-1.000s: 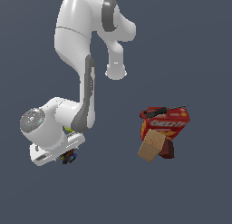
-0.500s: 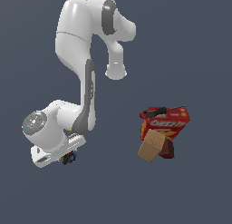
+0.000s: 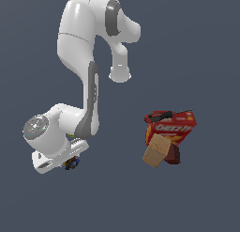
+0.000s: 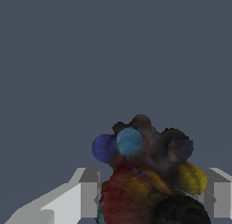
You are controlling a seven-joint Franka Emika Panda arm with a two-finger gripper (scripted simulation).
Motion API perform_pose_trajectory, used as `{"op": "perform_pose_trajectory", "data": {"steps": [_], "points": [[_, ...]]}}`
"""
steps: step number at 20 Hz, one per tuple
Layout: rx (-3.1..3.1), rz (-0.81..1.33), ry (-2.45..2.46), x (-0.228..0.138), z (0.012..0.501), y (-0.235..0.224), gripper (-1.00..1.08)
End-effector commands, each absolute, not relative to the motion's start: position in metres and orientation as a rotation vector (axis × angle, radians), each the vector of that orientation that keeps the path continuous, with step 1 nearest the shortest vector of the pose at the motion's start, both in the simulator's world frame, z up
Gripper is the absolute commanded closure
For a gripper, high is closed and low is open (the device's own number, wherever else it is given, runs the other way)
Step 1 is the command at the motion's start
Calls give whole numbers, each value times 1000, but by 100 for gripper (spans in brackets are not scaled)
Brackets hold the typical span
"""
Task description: Pick up a designated object from a clutter of objects.
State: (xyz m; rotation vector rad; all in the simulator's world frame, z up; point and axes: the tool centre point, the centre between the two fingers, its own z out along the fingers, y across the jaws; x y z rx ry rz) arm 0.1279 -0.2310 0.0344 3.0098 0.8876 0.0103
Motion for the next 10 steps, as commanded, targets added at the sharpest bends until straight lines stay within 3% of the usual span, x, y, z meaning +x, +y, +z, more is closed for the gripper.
{"op": "perform_pose_trajectory", "data": {"steps": [1,10], "points": [[3009,11,887,128,36,-230,108],[3009,10,887,123,65,-207,108]]}}
